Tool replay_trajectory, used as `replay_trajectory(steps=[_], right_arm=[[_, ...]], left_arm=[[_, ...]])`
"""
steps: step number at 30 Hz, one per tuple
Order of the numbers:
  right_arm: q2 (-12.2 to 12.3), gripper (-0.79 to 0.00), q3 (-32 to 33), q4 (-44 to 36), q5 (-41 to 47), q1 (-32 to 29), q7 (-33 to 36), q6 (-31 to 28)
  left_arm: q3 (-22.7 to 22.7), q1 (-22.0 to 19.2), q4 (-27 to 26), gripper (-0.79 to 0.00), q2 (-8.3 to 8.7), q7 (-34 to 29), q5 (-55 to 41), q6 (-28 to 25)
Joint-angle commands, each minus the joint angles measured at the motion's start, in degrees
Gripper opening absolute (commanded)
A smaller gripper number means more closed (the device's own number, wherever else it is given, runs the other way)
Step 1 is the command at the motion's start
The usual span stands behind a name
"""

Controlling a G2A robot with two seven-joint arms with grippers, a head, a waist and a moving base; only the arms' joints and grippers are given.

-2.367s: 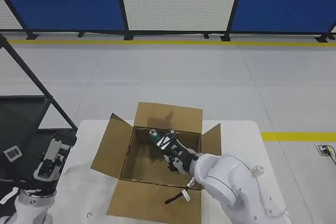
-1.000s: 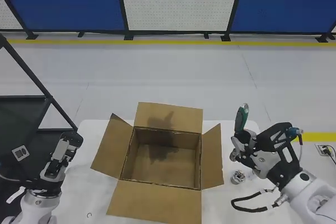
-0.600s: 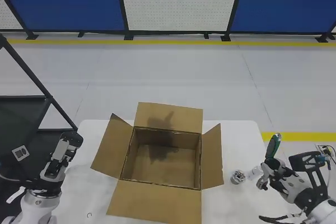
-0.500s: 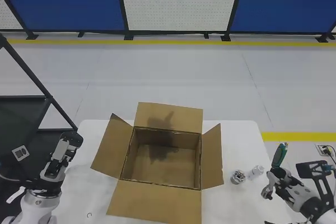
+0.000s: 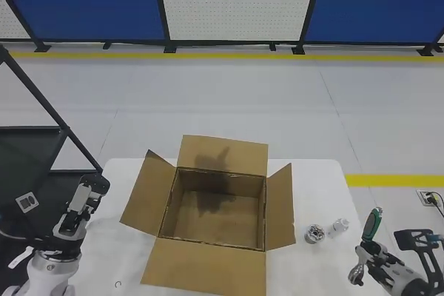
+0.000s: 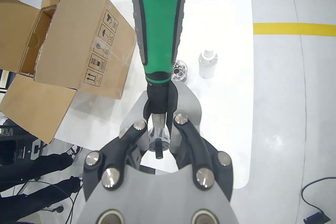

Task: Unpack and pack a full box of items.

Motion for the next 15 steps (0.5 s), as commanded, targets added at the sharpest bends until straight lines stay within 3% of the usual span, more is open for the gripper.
replay_trajectory(steps=[1,6,15], right_arm=[[0.0,-0.785,0.0,0.0,0.0,0.0,0.0,0.0],[0.3,-0.785,-2.2,2.8,-0.2,0.2,1.5,2.1],[1.3,-0.785,-4.9,12.6,-0.1,7.0,9.6,15.6]], left_arm=[[0.0,0.0,0.0,0.000,0.00,0.0,0.0,0.0],[0.0,0.0,0.0,0.000,0.00,0.0,0.0,0.0],[0.0,0.0,0.0,0.000,0.00,0.0,0.0,0.0]])
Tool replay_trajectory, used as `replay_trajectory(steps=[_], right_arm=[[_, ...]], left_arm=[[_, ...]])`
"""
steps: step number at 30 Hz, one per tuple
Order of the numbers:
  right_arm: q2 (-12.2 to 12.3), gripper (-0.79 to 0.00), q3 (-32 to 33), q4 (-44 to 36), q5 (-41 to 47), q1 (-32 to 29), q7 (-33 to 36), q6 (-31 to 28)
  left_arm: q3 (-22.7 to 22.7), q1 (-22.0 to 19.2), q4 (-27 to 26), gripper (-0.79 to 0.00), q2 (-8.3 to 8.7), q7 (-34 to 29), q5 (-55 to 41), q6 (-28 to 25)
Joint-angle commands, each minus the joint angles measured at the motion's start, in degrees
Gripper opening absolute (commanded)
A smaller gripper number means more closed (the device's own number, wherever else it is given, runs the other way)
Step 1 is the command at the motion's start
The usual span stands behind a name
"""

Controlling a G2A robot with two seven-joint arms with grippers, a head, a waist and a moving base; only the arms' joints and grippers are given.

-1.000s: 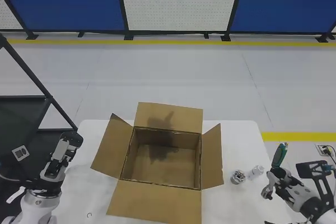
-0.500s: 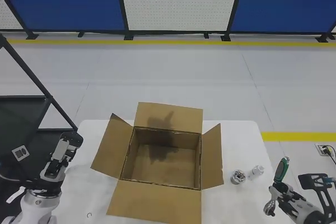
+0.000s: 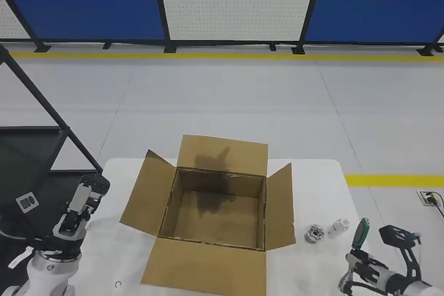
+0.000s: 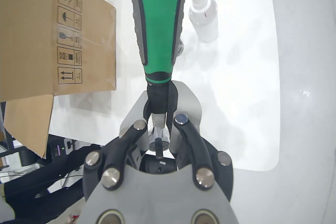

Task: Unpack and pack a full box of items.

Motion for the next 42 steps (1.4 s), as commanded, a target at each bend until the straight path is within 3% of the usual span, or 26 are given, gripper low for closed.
replay_trajectory(steps=[1,8,20,27,34,42], right_arm=[[0.2,-0.785,-0.4,2.4,-0.4,1.4,1.8,3.0],[0.9,-0.785,-2.8,9.1,-3.6,6.1,4.9,11.6],[1.0,-0.785,-3.4,9.7,-4.0,6.0,3.9,11.6],[1.2,-0.785,-8.1,15.9,-5.2,11.2,6.9,20.2],[1.5,-0.785,-9.9,25.0,-3.9,16.2,3.8,23.3],[2.0,-0.785,-10.3,28.5,-2.1,17.5,-0.6,27.6]], left_arm=[[0.0,0.0,0.0,0.000,0.00,0.0,0.0,0.0],[0.0,0.0,0.0,0.000,0.00,0.0,0.0,0.0],[0.0,0.0,0.0,0.000,0.00,0.0,0.0,0.0],[0.0,0.0,0.0,0.000,0.00,0.0,0.0,0.0],[0.0,0.0,0.0,0.000,0.00,0.0,0.0,0.0],[0.0,0.0,0.0,0.000,0.00,0.0,0.0,0.0]])
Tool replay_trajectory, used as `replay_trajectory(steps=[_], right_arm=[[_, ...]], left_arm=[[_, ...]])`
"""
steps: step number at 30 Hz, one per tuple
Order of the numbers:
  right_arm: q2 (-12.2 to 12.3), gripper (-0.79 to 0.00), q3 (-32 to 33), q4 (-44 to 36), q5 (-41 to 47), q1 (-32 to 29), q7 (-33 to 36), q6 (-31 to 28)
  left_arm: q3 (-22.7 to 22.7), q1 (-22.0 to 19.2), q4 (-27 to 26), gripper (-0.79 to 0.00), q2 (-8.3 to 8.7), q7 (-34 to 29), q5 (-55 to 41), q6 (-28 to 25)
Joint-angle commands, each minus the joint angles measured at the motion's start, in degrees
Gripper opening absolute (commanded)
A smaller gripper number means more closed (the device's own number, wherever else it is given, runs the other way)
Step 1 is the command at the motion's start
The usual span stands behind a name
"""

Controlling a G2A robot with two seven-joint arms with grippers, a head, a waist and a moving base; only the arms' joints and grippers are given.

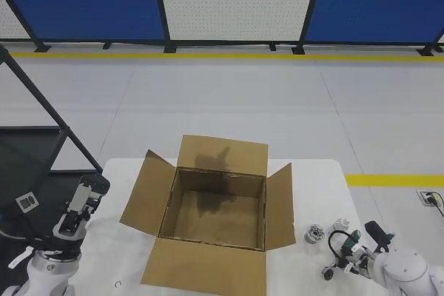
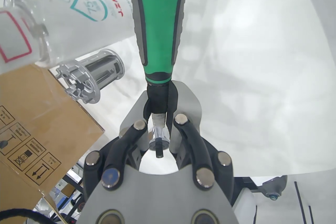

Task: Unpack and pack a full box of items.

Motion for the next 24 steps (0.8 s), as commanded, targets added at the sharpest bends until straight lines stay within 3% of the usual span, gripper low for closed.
replay_trajectory(steps=[1,20,21,24], right_arm=[[0.2,-0.785,0.1,0.4,0.6,-0.1,-0.6,0.7],[2.5,-0.785,-3.9,4.4,3.8,1.6,-6.3,6.3],[2.6,-0.776,-4.0,4.4,4.2,1.6,-6.5,6.5],[3.1,-0.613,-4.4,4.5,5.0,1.5,-6.8,6.8]], left_arm=[[0.0,0.0,0.0,0.000,0.00,0.0,0.0,0.0],[0.0,0.0,0.0,0.000,0.00,0.0,0.0,0.0],[0.0,0.0,0.0,0.000,0.00,0.0,0.0,0.0],[0.0,0.0,0.0,0.000,0.00,0.0,0.0,0.0]])
